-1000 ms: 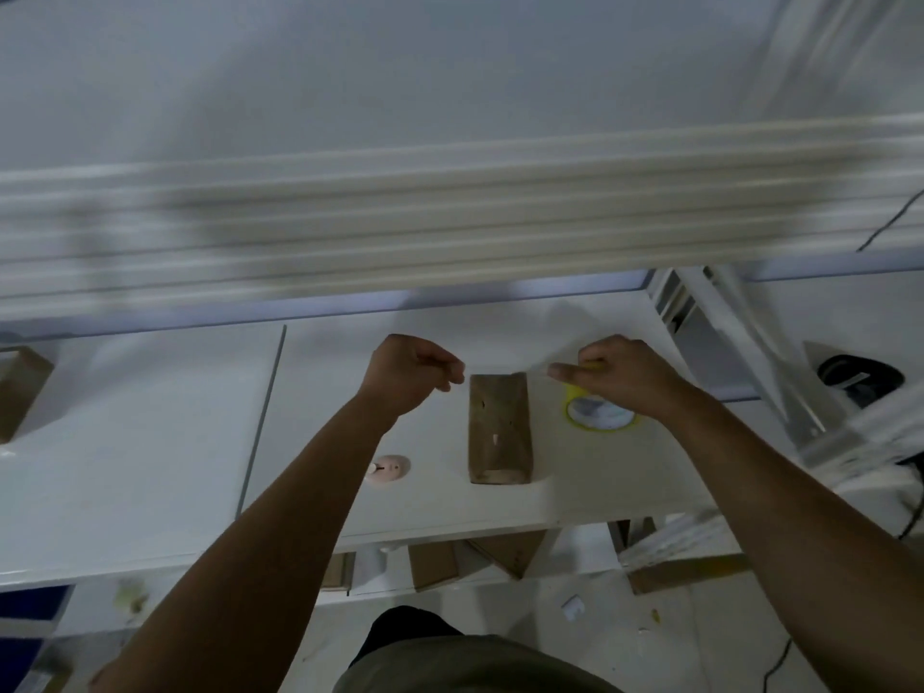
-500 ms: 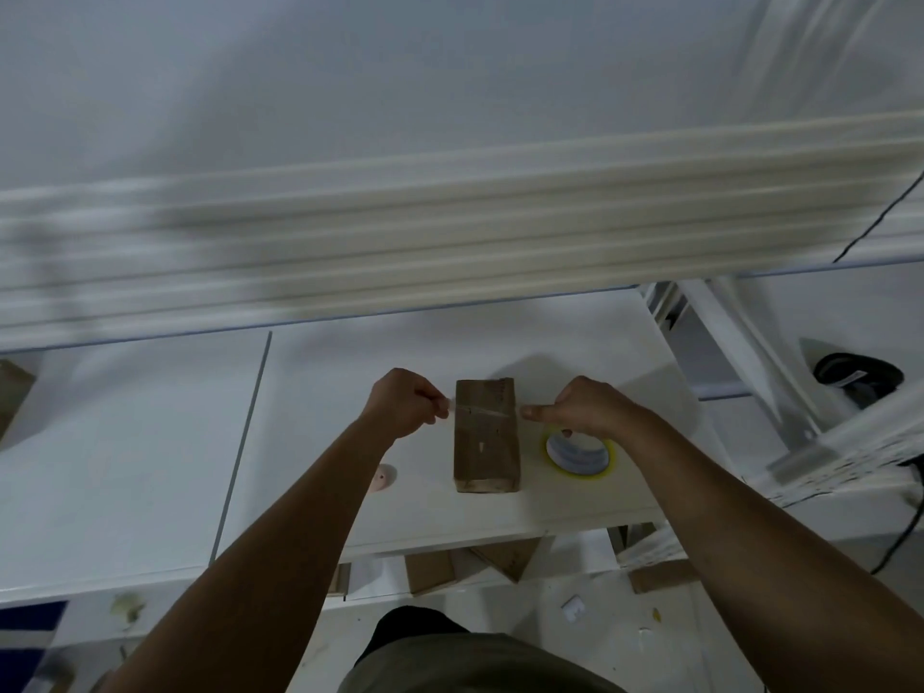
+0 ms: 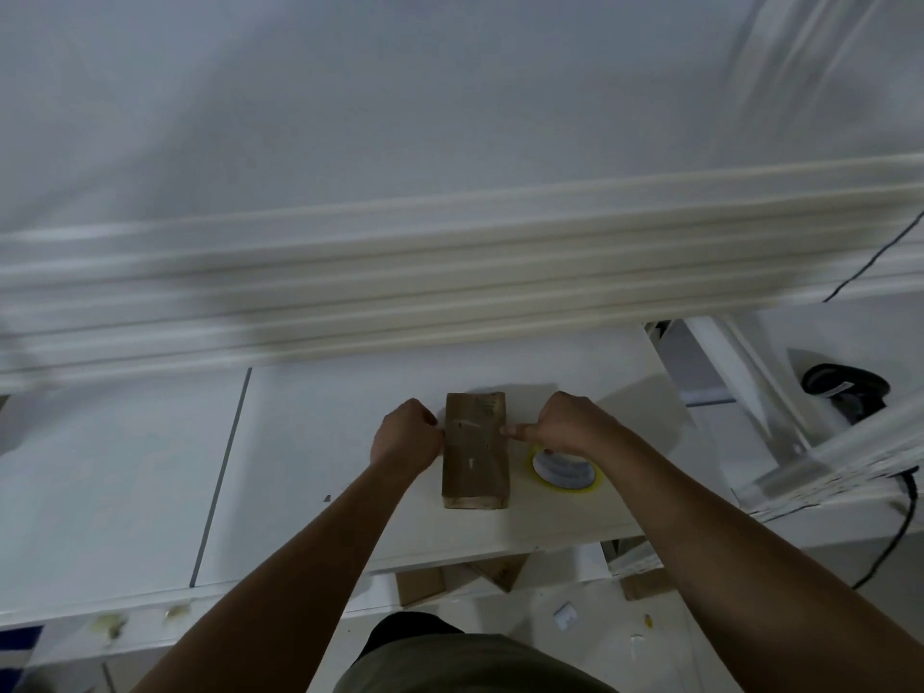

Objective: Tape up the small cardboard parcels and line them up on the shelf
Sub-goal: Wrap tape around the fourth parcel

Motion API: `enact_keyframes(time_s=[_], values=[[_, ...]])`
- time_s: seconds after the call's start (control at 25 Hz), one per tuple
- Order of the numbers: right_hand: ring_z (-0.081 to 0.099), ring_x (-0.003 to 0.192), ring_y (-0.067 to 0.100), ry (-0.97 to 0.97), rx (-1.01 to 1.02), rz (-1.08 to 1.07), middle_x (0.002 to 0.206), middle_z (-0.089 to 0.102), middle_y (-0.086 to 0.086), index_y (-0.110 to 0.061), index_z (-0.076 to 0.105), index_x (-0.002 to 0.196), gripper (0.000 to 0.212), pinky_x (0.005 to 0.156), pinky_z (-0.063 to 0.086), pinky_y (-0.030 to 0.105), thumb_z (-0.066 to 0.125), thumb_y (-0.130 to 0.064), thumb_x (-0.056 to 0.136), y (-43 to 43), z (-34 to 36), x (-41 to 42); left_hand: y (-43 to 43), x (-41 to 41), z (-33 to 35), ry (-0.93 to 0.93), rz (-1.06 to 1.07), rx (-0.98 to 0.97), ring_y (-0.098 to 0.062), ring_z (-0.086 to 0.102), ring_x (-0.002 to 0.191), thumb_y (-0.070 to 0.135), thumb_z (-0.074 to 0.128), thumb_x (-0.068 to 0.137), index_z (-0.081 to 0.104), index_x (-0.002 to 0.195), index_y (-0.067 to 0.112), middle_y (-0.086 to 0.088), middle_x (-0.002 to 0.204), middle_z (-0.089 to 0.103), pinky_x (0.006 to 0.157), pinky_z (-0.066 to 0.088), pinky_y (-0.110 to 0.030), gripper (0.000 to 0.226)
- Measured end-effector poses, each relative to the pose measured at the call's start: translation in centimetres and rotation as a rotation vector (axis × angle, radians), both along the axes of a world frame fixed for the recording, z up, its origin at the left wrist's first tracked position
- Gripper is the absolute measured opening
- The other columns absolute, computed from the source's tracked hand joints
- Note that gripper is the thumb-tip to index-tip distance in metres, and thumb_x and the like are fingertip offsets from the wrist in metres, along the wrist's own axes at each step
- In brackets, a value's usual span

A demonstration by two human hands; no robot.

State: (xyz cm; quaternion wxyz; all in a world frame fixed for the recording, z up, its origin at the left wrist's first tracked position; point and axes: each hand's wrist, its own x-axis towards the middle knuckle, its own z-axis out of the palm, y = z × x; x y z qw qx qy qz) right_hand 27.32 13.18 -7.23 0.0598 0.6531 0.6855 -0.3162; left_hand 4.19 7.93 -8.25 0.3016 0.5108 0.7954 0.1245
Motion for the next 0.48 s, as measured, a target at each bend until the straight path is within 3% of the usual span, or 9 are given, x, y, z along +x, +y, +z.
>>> enact_keyframes(time_s=[0.12,0.2,0.32,0.4,0.48], values=[[0.065,0.069,0.023,0.007,0.009,-0.004,0.063,0.06,0.0,-0.02,0.055,0.066,0.074,0.065,0.051,0.033,0.063,-0.094,0.062,-0.5,0.2,-0.2,-0.2,1.4,-0.3,-0.022,0.067,0.019,-0.014,0.065,0.073,0.04,0.047,0.108,0.065,0.085,0.017,-0.006,0.094,0.076,0.076,0.056,-0.035,0.037],[0.067,0.078,0.025,0.011,0.01,-0.01,0.069,0.062,0.0,-0.023,0.055,0.068,0.07,0.072,0.054,0.035,0.064,-0.092,0.064,-1.0,0.6,-0.2,0.0,1.8,-0.3,-0.253,0.125,-0.072,-0.023,0.071,0.086,0.055,0.052,0.104,0.07,0.092,0.011,-0.008,0.095,0.075,0.082,0.058,-0.038,0.049],[0.065,0.081,0.027,-0.01,0.03,0.013,0.076,0.061,0.002,-0.02,0.057,0.075,0.071,0.072,0.051,0.035,0.064,-0.091,0.067,-1.9,1.2,-0.4,-0.3,1.8,-0.1,-0.519,0.176,-0.08,-0.026,0.076,0.094,0.05,0.078,0.09,0.076,0.099,0.009,-0.009,0.099,0.079,0.091,0.062,-0.043,0.042],[0.064,0.075,0.027,0.033,0.087,-0.003,0.07,0.059,0.002,-0.017,0.056,0.069,0.068,0.071,0.05,0.035,0.062,-0.085,0.078,-2.5,1.3,0.0,-0.5,1.5,0.3,-0.576,0.208,-0.017,-0.026,0.076,0.093,0.047,0.079,0.091,0.076,0.101,0.01,-0.009,0.101,0.08,0.092,0.062,-0.044,0.038],[0.061,0.069,0.022,0.303,0.074,-0.055,0.064,0.053,0.002,-0.014,0.053,0.064,0.067,0.069,0.043,0.033,0.061,-0.076,0.087,-3.1,1.8,1.0,-1.0,1.1,0.9,-0.601,0.262,0.029,-0.027,0.075,0.092,0.048,0.07,0.097,0.075,0.099,0.012,-0.011,0.103,0.079,0.09,0.062,-0.043,0.036]])
